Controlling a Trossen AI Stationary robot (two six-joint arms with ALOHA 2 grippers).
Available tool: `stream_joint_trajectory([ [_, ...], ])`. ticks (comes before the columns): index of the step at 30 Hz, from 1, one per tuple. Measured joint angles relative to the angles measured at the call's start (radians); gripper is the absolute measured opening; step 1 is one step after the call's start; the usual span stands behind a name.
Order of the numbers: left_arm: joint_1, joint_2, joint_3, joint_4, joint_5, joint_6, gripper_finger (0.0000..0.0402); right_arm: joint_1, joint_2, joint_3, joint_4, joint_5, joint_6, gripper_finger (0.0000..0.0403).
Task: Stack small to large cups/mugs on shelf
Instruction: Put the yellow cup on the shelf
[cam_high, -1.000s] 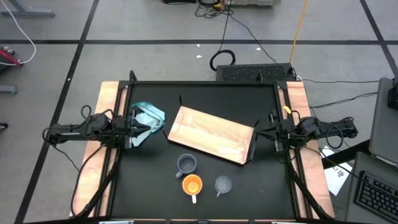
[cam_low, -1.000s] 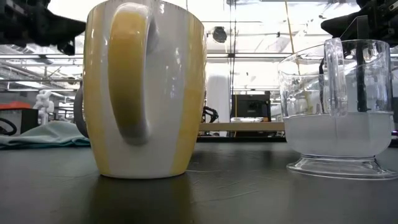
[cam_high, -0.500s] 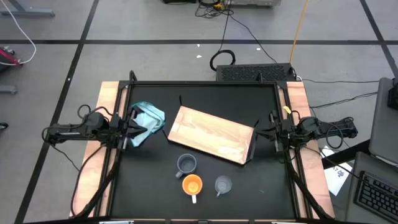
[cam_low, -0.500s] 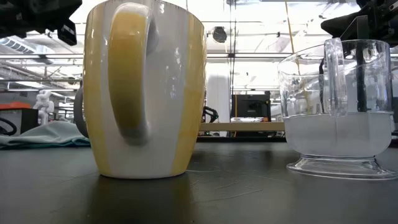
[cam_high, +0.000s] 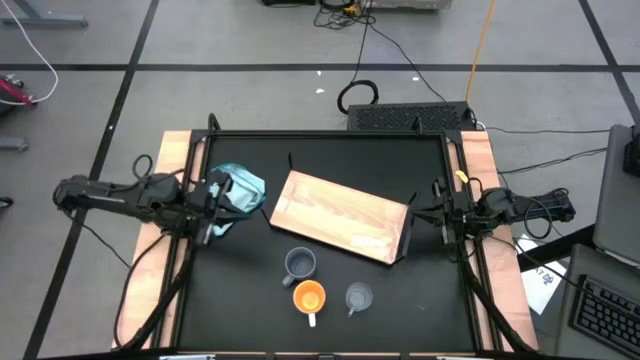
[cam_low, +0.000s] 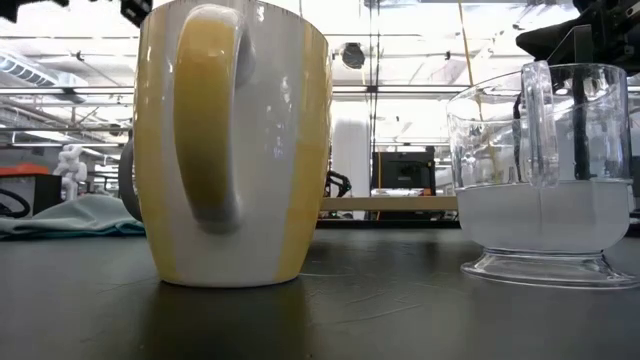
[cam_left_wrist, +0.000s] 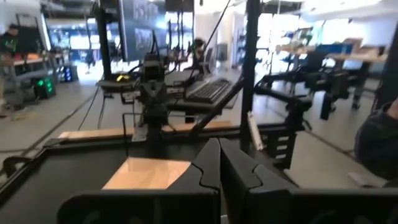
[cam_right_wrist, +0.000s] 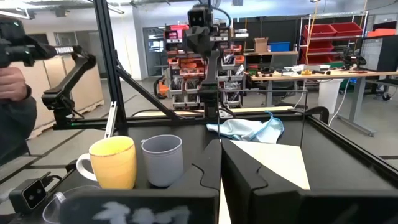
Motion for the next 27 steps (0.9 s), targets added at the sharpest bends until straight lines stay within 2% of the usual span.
stream_joint_trajectory([
  [5, -0.003, 0.144, 0.119, -0.131, -0.052, -0.038, 0.0000, 0.000, 0.000, 0.000, 0.000, 0.000, 0.000, 0.0000],
  [14, -0.038, 0.375, 0.286, -0.303, -0.055, -0.087, 0.0000, 0.000, 0.000, 0.000, 0.000, 0.000, 0.000, 0.0000],
  [27, -0.149, 0.661, 0.522, -0.447, -0.114, -0.076, 0.0000, 0.000, 0.000, 0.000, 0.000, 0.000, 0.000, 0.0000],
])
